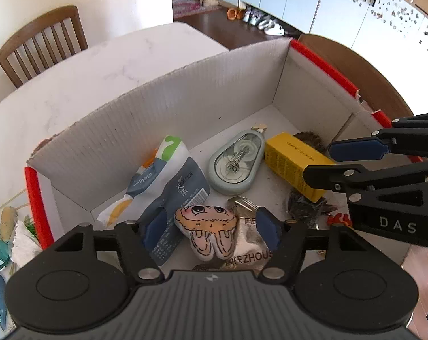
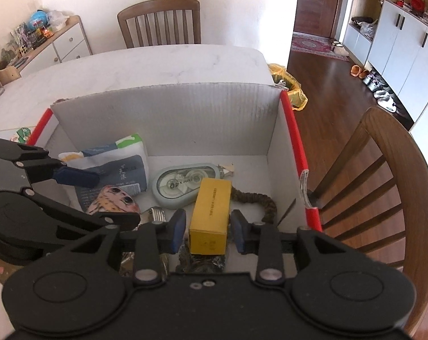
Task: Organize objects
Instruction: 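Lower plush and yellow box into the box and open both tools, then withdraw both tools from the box back over the table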
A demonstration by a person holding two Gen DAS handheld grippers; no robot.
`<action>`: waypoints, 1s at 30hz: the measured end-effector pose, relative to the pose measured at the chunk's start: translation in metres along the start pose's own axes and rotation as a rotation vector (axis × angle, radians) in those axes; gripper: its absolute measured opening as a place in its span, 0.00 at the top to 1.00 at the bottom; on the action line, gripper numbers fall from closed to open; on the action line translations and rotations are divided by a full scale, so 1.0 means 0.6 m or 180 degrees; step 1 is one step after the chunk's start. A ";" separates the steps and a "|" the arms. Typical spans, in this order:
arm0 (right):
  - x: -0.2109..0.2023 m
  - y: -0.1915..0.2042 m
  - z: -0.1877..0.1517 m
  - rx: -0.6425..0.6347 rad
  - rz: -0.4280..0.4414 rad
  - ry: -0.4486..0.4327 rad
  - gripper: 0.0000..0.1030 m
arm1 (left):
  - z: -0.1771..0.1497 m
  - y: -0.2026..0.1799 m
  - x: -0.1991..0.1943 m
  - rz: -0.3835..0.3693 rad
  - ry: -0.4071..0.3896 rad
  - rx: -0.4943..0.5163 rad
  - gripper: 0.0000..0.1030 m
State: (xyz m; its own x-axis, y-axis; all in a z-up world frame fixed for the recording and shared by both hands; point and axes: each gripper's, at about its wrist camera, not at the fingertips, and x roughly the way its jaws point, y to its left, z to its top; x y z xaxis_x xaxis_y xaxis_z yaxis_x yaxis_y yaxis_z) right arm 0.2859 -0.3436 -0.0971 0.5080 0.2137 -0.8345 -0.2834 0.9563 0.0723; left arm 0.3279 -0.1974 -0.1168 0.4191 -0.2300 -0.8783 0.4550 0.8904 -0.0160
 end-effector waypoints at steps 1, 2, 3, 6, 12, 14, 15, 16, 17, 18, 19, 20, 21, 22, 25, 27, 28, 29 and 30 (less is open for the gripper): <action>-0.005 -0.001 0.000 0.0007 0.0013 -0.0012 0.66 | -0.003 -0.001 -0.005 0.0004 -0.0031 0.0004 0.32; -0.010 -0.002 -0.001 0.0012 0.0026 -0.0029 0.65 | -0.006 -0.003 -0.010 0.0008 -0.0067 0.0007 0.32; -0.016 -0.002 -0.002 0.0014 0.0038 -0.0047 0.64 | -0.005 -0.007 -0.014 0.0022 -0.0096 0.0009 0.32; -0.034 -0.002 -0.005 0.0007 0.0079 -0.0102 0.62 | -0.010 -0.008 -0.030 0.0054 -0.0200 0.0001 0.32; -0.073 0.001 -0.011 -0.0014 0.0133 -0.0224 0.60 | -0.024 -0.003 -0.081 0.0079 -0.0457 -0.0076 0.32; -0.088 0.004 -0.013 -0.0026 0.0164 -0.0276 0.60 | -0.028 -0.004 -0.100 0.0100 -0.0556 -0.0092 0.32; -0.095 0.005 -0.014 -0.0032 0.0170 -0.0307 0.59 | -0.029 -0.003 -0.108 0.0105 -0.0597 -0.0105 0.32; -0.103 0.007 -0.014 -0.0045 0.0182 -0.0333 0.59 | -0.031 -0.003 -0.117 0.0095 -0.0652 -0.0121 0.32; -0.111 0.009 -0.014 -0.0068 0.0193 -0.0373 0.59 | -0.034 -0.002 -0.128 0.0084 -0.0705 -0.0141 0.32; -0.120 0.012 -0.014 -0.0085 0.0191 -0.0435 0.59 | -0.035 -0.001 -0.139 0.0081 -0.0745 -0.0161 0.32; -0.128 0.016 -0.013 -0.0110 0.0198 -0.0482 0.58 | -0.037 0.000 -0.149 0.0078 -0.0788 -0.0178 0.32; -0.135 0.020 -0.012 -0.0135 0.0208 -0.0520 0.58 | -0.039 0.001 -0.159 0.0080 -0.0838 -0.0190 0.30; -0.142 0.023 -0.012 -0.0155 0.0210 -0.0561 0.58 | -0.042 0.001 -0.168 0.0097 -0.0891 -0.0199 0.29; -0.149 0.028 -0.012 -0.0180 0.0209 -0.0598 0.57 | -0.046 0.001 -0.177 0.0118 -0.0941 -0.0209 0.29; -0.167 0.043 -0.011 -0.0249 0.0195 -0.0715 0.43 | -0.053 0.003 -0.202 0.0143 -0.1038 -0.0220 0.29; -0.174 0.053 -0.011 -0.0266 0.0209 -0.0758 0.41 | -0.058 0.009 -0.214 0.0180 -0.1084 -0.0229 0.28; -0.176 0.057 -0.009 -0.0259 0.0220 -0.0764 0.40 | -0.062 0.013 -0.220 0.0179 -0.1101 -0.0244 0.28; -0.178 0.062 -0.008 -0.0249 0.0227 -0.0769 0.40 | -0.067 0.020 -0.228 0.0168 -0.1121 -0.0260 0.27; -0.180 0.065 -0.007 -0.0240 0.0232 -0.0776 0.40 | -0.071 0.026 -0.234 0.0165 -0.1134 -0.0273 0.26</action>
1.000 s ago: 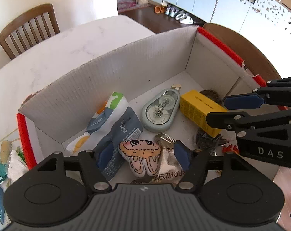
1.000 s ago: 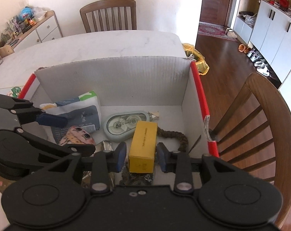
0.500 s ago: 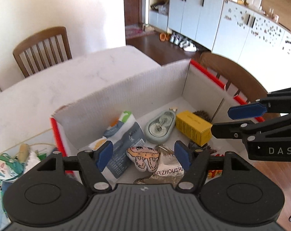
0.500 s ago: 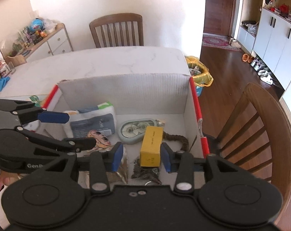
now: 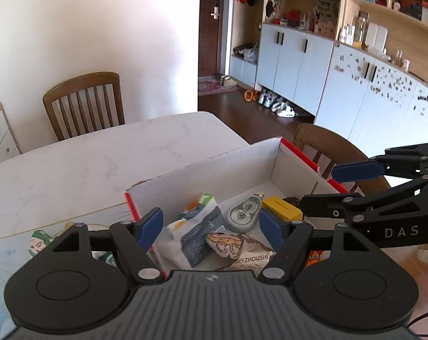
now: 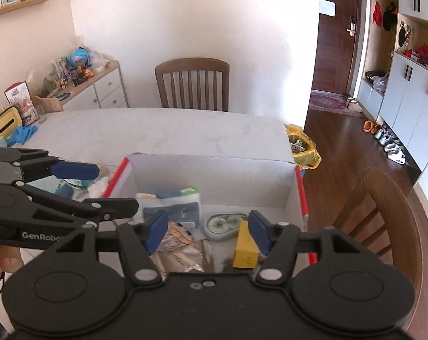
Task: Organize objects
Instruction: 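Withdraw both tools from the box back over the table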
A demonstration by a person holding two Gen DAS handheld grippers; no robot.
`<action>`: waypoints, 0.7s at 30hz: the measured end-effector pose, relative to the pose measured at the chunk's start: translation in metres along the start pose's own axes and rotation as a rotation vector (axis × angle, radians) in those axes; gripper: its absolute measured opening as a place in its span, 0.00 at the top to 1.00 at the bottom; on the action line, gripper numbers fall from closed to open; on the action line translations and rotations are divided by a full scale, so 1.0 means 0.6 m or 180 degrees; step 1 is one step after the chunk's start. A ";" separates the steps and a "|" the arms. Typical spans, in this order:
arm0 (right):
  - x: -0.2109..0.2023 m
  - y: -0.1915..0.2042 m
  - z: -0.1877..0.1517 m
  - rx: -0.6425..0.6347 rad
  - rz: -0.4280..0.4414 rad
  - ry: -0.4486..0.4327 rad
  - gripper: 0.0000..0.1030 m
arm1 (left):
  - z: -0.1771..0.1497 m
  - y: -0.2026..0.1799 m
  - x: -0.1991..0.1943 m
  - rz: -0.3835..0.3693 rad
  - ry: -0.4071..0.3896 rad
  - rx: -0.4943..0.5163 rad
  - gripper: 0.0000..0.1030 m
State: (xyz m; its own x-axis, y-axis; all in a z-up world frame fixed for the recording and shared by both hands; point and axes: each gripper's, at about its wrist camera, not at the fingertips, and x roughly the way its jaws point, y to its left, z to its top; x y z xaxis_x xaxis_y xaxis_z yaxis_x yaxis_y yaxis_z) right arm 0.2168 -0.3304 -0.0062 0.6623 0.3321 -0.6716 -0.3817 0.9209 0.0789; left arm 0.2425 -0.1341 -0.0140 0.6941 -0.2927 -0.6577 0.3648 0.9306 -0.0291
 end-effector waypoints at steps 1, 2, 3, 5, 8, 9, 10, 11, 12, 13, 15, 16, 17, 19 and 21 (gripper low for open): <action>0.000 0.006 0.003 0.0008 0.0008 -0.0007 0.40 | -0.001 0.006 -0.005 0.0007 -0.0011 -0.0009 0.24; 0.000 0.013 0.005 0.0015 0.0018 -0.0012 0.39 | -0.002 0.013 -0.011 0.0014 -0.0033 -0.0018 0.23; -0.001 0.018 0.008 0.0025 0.0029 -0.0020 0.39 | -0.003 0.020 -0.016 0.0016 -0.0054 -0.0026 0.22; -0.002 0.030 0.011 0.0038 0.0046 -0.0027 0.38 | -0.005 0.037 -0.028 0.0014 -0.0077 -0.0056 0.21; 0.000 0.050 0.014 0.0053 0.0043 -0.0041 0.35 | -0.007 0.066 -0.042 -0.0018 -0.0106 -0.0115 0.19; 0.002 0.057 0.015 0.0064 0.0052 -0.0040 0.34 | -0.007 0.075 -0.047 -0.0021 -0.0115 -0.0121 0.19; 0.003 0.065 0.017 0.0076 0.0055 -0.0043 0.32 | -0.007 0.085 -0.051 -0.0019 -0.0127 -0.0122 0.17; 0.004 0.073 0.019 0.0085 0.0047 -0.0051 0.30 | -0.007 0.095 -0.056 -0.0010 -0.0142 -0.0121 0.16; 0.005 0.081 0.019 0.0089 0.0045 -0.0060 0.27 | -0.008 0.105 -0.060 0.0001 -0.0156 -0.0121 0.16; 0.007 0.091 0.021 0.0099 0.0053 -0.0068 0.25 | -0.008 0.114 -0.064 0.0009 -0.0165 -0.0122 0.16; 0.013 0.110 0.023 0.0134 0.0068 -0.0075 0.22 | -0.007 0.134 -0.071 0.0001 -0.0181 -0.0121 0.16; 0.016 0.119 0.025 0.0144 0.0073 -0.0076 0.20 | -0.008 0.144 -0.074 -0.0007 -0.0183 -0.0127 0.16; 0.018 0.127 0.026 0.0151 0.0070 -0.0079 0.20 | -0.009 0.153 -0.076 -0.0019 -0.0188 -0.0135 0.15; 0.023 0.143 0.029 0.0169 0.0069 -0.0087 0.18 | -0.011 0.173 -0.079 -0.0028 -0.0194 -0.0149 0.15; 0.030 0.160 0.031 0.0207 0.0093 -0.0094 0.16 | -0.014 0.194 -0.082 -0.0035 -0.0201 -0.0167 0.10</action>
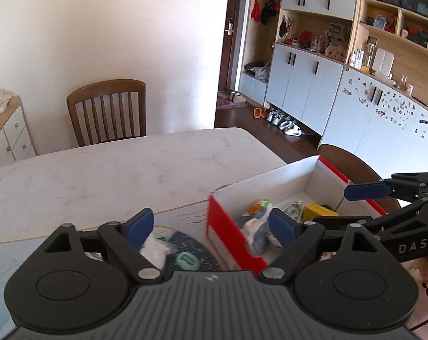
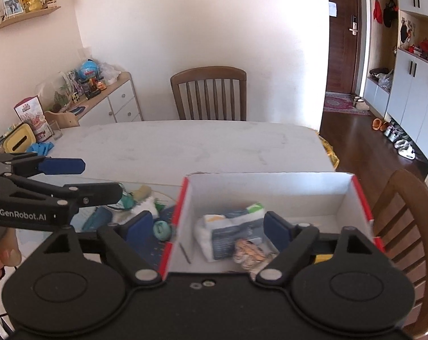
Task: Organize objects
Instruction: 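Withdraw both tools from the box back over the table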
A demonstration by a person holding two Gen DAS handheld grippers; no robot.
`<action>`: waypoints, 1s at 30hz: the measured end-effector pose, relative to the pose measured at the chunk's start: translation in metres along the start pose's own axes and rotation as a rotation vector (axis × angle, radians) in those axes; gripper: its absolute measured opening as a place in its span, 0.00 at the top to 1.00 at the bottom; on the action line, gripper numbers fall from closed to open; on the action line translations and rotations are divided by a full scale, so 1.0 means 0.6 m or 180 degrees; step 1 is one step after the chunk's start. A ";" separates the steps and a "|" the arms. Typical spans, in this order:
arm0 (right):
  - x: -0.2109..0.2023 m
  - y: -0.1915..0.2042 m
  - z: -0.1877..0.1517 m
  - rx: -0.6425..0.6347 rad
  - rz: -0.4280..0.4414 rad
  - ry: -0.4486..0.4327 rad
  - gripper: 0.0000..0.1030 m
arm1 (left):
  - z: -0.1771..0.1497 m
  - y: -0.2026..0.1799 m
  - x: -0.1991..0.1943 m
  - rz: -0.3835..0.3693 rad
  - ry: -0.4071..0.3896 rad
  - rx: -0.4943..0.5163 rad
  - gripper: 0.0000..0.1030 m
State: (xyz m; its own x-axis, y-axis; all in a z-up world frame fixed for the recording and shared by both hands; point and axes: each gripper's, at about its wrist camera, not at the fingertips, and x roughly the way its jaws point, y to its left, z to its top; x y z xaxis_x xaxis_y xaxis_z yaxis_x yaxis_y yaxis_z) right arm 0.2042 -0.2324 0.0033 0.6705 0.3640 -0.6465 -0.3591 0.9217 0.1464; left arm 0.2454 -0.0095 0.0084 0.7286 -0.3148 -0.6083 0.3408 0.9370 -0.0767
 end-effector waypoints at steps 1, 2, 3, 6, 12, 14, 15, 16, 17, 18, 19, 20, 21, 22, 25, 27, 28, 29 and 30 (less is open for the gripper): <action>0.004 0.008 0.001 0.0015 0.0014 -0.0005 0.14 | -0.001 0.011 -0.001 -0.0002 -0.0007 -0.0012 0.08; 0.007 0.016 0.002 0.0022 0.0024 -0.0014 0.13 | -0.003 0.022 -0.002 -0.0006 -0.0015 -0.0026 0.07; 0.010 0.024 0.002 0.0027 0.0030 -0.0023 0.10 | -0.004 0.033 -0.003 -0.0018 -0.0016 -0.0039 0.06; 0.023 0.052 0.005 0.0025 0.0042 -0.0033 0.07 | -0.008 0.067 -0.001 -0.0036 0.0002 -0.0086 0.05; 0.055 0.108 0.007 0.0003 0.0037 0.0014 0.05 | -0.020 0.130 0.007 0.0020 -0.0068 -0.0101 0.00; 0.066 0.125 0.006 -0.0008 0.0022 0.0043 0.05 | -0.024 0.154 0.010 0.0027 -0.0080 -0.0087 0.00; 0.072 0.132 0.006 -0.0010 0.0014 0.0062 0.05 | -0.026 0.165 0.014 0.0017 -0.0072 -0.0087 0.00; 0.077 0.140 0.005 -0.0007 0.0010 0.0081 0.05 | -0.028 0.176 0.016 0.0010 -0.0063 -0.0098 0.00; 0.083 0.147 0.004 -0.0004 0.0008 0.0098 0.05 | -0.029 0.189 0.020 0.0012 -0.0061 -0.0127 0.00; 0.088 0.155 0.004 -0.0010 0.0004 0.0112 0.05 | -0.032 0.203 0.023 0.0020 -0.0067 -0.0153 0.00; 0.094 0.163 0.004 -0.0023 -0.0009 0.0129 0.05 | -0.033 0.215 0.027 0.0030 -0.0070 -0.0167 0.00; 0.099 0.168 0.003 -0.0030 -0.0022 0.0144 0.05 | -0.034 0.227 0.031 0.0035 -0.0067 -0.0177 0.00; 0.104 0.175 0.002 -0.0029 -0.0031 0.0159 0.05 | -0.035 0.240 0.034 0.0039 -0.0068 -0.0187 0.00; 0.110 0.181 0.001 -0.0019 -0.0043 0.0163 0.05 | -0.035 0.251 0.038 0.0045 -0.0070 -0.0198 0.00; 0.123 0.193 -0.001 0.0009 -0.0079 0.0175 0.05 | -0.032 0.286 0.053 0.0051 -0.0008 -0.0197 0.00; 0.134 0.202 -0.003 -0.0003 -0.0116 0.0174 0.05 | -0.031 0.306 0.064 0.0089 0.0028 -0.0190 0.00; 0.142 0.205 -0.003 -0.0004 -0.0130 0.0204 0.05 | -0.031 0.315 0.070 0.0095 0.0033 -0.0187 0.00; 0.151 0.205 -0.001 0.0002 -0.0135 0.0232 0.05 | -0.032 0.323 0.076 0.0109 0.0050 -0.0193 0.00; 0.158 0.209 -0.003 0.0002 -0.0145 0.0249 0.05 | -0.034 0.330 0.083 0.0111 0.0064 -0.0203 0.00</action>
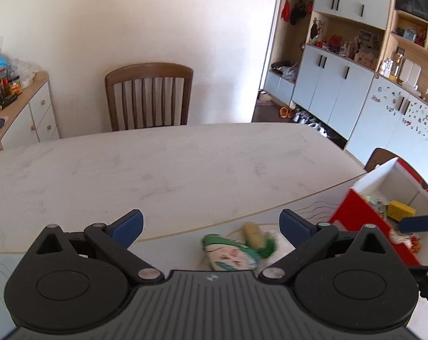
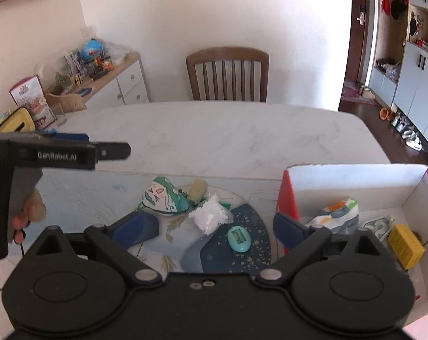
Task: Organize objects
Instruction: 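Withdraw both tools from the box back over the table, then grasp the green-faced plush with left tool while right tool grasps teal sharpener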
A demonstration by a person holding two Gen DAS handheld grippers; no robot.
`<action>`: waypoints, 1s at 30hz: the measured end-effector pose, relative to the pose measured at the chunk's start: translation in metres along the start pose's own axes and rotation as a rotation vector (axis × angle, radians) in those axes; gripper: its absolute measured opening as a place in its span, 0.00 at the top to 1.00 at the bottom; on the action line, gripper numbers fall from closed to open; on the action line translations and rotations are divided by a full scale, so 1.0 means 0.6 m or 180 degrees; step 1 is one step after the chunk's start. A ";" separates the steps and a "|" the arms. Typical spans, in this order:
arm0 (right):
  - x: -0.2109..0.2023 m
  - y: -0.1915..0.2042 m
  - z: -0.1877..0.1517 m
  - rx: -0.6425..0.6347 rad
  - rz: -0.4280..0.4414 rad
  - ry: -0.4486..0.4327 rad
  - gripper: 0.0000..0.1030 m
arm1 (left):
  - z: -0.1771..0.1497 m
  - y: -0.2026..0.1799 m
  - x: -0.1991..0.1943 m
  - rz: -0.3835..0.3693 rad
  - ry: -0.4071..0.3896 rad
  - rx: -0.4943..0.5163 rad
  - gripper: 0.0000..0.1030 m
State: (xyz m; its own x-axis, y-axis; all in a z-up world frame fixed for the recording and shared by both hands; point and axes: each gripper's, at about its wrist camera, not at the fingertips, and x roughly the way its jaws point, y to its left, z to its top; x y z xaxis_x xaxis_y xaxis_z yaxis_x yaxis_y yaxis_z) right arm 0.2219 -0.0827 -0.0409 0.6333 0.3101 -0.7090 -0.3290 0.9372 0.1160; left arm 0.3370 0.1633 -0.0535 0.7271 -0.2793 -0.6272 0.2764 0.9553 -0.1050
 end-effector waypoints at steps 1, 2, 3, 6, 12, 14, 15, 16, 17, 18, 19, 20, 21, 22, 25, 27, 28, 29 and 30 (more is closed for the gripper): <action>0.009 0.003 -0.001 -0.0011 -0.0017 0.0030 0.05 | -0.003 0.006 0.007 -0.0012 0.0005 -0.0001 0.00; 0.018 0.007 -0.002 -0.0024 -0.0030 0.0057 0.05 | -0.006 0.009 0.013 -0.0010 0.0019 0.0003 0.00; 0.025 0.010 -0.004 -0.0032 -0.0048 0.0079 0.05 | -0.009 0.011 0.019 -0.0003 0.0036 0.0011 0.00; 0.046 0.018 -0.017 -0.0031 -0.0124 0.0141 0.05 | -0.024 0.010 0.039 -0.0033 0.0085 0.0076 0.00; 0.088 0.021 -0.043 0.0082 -0.0287 0.0261 0.08 | -0.055 -0.008 0.083 -0.0246 0.0274 0.0370 0.00; 0.099 0.020 -0.050 0.0098 -0.0327 0.0288 0.09 | -0.061 -0.017 0.097 -0.0275 0.0316 0.0491 0.00; 0.104 0.022 -0.053 0.0076 -0.0354 0.0289 0.09 | -0.064 -0.021 0.103 -0.0303 0.0323 0.0544 0.00; 0.108 0.025 -0.057 0.0050 -0.0386 0.0288 0.10 | -0.066 -0.025 0.108 -0.0330 0.0328 0.0594 0.00; 0.112 0.027 -0.060 0.0032 -0.0399 0.0285 0.11 | -0.069 -0.029 0.114 -0.0353 0.0341 0.0651 0.00; 0.116 0.029 -0.063 0.0017 -0.0422 0.0277 0.13 | -0.074 -0.033 0.118 -0.0358 0.0350 0.0686 0.00; 0.119 0.030 -0.065 0.0010 -0.0455 0.0272 0.14 | -0.076 -0.036 0.123 -0.0348 0.0355 0.0719 0.00; 0.123 0.030 -0.068 0.0016 -0.0485 0.0267 0.15 | -0.077 -0.036 0.127 -0.0347 0.0355 0.0733 0.00; 0.128 0.030 -0.069 0.0028 -0.0521 0.0261 0.17 | -0.079 -0.036 0.132 -0.0359 0.0354 0.0731 0.00; 0.132 0.028 -0.069 0.0047 -0.0553 0.0261 0.19 | -0.077 -0.033 0.136 -0.0379 0.0356 0.0721 0.00; 0.146 0.019 -0.072 0.0174 -0.0604 0.0294 0.22 | -0.077 -0.032 0.147 -0.0390 0.0357 0.0728 0.00; 0.155 0.012 -0.074 0.0235 -0.0674 0.0304 0.24 | -0.079 -0.032 0.152 -0.0394 0.0356 0.0742 0.00; 0.159 0.008 -0.072 0.0251 -0.0703 0.0304 0.26 | -0.080 -0.031 0.154 -0.0395 0.0352 0.0737 0.00; 0.163 0.006 -0.072 0.0254 -0.0703 0.0304 0.27 | -0.080 -0.029 0.156 -0.0407 0.0350 0.0722 0.00; 0.168 0.005 -0.072 0.0250 -0.0725 0.0304 0.30 | -0.080 -0.029 0.158 -0.0423 0.0354 0.0702 0.00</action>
State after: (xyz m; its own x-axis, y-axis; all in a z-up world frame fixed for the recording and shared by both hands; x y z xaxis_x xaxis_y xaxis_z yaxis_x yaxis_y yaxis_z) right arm 0.2545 -0.0558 -0.1421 0.6147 0.0767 -0.7851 -0.1278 0.9918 -0.0032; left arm 0.3710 0.1250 -0.1483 0.6052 -0.3767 -0.7013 0.5037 0.8634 -0.0291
